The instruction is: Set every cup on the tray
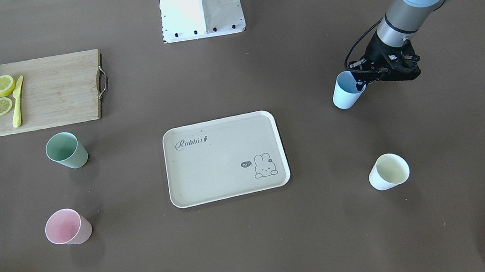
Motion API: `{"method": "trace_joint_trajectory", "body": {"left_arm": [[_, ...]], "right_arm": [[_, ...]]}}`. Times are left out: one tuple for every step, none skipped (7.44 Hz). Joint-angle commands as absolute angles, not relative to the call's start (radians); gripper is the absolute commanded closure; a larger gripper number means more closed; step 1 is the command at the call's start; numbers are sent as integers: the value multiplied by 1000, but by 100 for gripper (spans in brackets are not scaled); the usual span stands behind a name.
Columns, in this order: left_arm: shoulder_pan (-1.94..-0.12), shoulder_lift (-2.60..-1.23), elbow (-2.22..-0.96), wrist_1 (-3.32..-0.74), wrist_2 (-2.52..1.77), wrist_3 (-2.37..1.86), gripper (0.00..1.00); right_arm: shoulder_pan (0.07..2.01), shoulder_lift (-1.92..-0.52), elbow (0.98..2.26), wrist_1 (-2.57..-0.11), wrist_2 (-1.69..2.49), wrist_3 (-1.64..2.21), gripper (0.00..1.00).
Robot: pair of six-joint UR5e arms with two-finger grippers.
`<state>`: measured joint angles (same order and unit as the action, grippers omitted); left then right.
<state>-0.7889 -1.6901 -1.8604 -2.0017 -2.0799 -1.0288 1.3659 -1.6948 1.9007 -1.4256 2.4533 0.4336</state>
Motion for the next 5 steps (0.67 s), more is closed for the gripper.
{"method": "trace_joint_trajectory", "body": {"left_arm": [[-836, -1826, -1905, -1802, -2102, -1038, 100], [-828, -1935, -1896, -1689, -2089, -1110, 100], [-780, -1995, -1898, -1671, -2050, -1193, 100], [-702, -2041, -1887, -1661, -1999, -1265, 100], [-672, -2116, -1846, -1635, -1959, -1302, 100]], "right_arm": [[1349, -1692, 1916, -1425, 2448, 440, 0], [1304, -1680, 1933, -1425, 2419, 496, 0], [1210, -1657, 1977, -1425, 2316, 606, 0], [1134, -1613, 1980, -1427, 2271, 685, 0], [1082, -1561, 1977, -1427, 2263, 781, 0]]}}
